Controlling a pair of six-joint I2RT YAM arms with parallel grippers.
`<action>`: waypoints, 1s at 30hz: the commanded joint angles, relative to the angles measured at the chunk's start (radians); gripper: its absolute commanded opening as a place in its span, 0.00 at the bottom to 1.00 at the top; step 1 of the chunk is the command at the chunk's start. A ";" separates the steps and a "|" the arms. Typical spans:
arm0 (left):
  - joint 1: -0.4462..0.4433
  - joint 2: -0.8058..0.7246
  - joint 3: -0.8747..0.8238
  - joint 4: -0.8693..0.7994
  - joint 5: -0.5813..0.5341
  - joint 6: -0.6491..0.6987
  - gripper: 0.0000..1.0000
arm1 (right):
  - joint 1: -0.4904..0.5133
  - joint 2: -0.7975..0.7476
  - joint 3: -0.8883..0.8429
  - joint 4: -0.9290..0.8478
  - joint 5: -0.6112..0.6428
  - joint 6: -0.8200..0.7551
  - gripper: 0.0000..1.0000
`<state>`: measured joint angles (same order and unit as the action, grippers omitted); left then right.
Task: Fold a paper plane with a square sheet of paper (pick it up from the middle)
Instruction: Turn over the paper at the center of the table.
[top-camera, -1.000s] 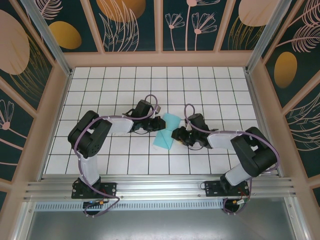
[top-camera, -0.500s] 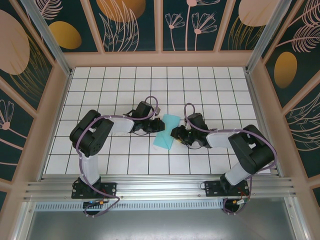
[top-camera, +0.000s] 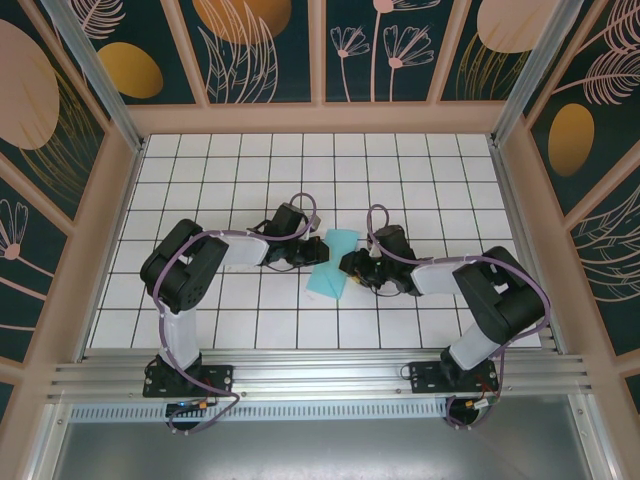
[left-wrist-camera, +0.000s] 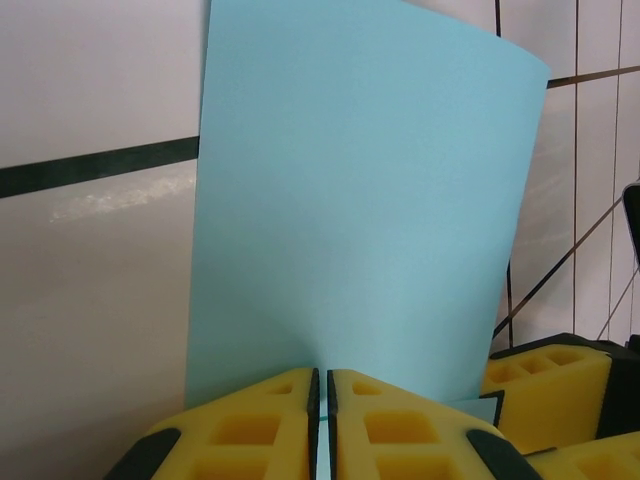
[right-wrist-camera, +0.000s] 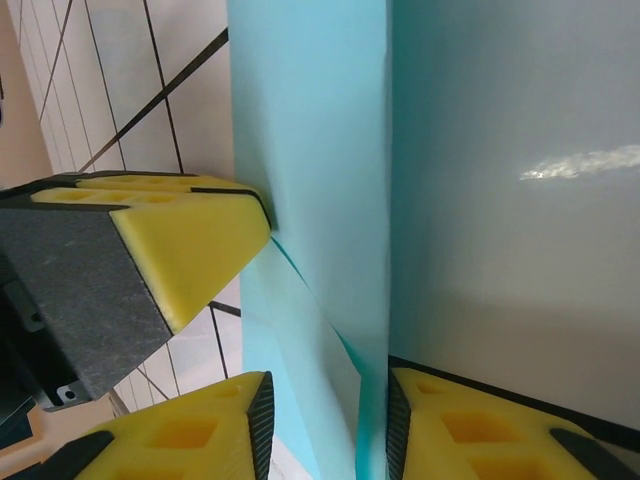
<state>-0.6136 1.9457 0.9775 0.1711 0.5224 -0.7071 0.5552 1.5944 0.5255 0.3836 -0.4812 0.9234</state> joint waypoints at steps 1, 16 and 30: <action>0.002 0.004 0.011 -0.023 -0.020 0.015 0.15 | -0.002 0.002 -0.022 0.056 -0.039 -0.019 0.35; 0.003 -0.044 0.006 -0.003 -0.037 -0.026 0.15 | -0.001 0.025 -0.074 0.197 -0.096 -0.040 0.25; 0.004 -0.338 -0.117 0.003 -0.248 -0.072 0.27 | 0.003 -0.092 0.016 -0.056 -0.044 -0.135 0.06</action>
<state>-0.6136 1.6855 0.8879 0.1780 0.3630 -0.7635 0.5560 1.5715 0.4858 0.4438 -0.5537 0.8555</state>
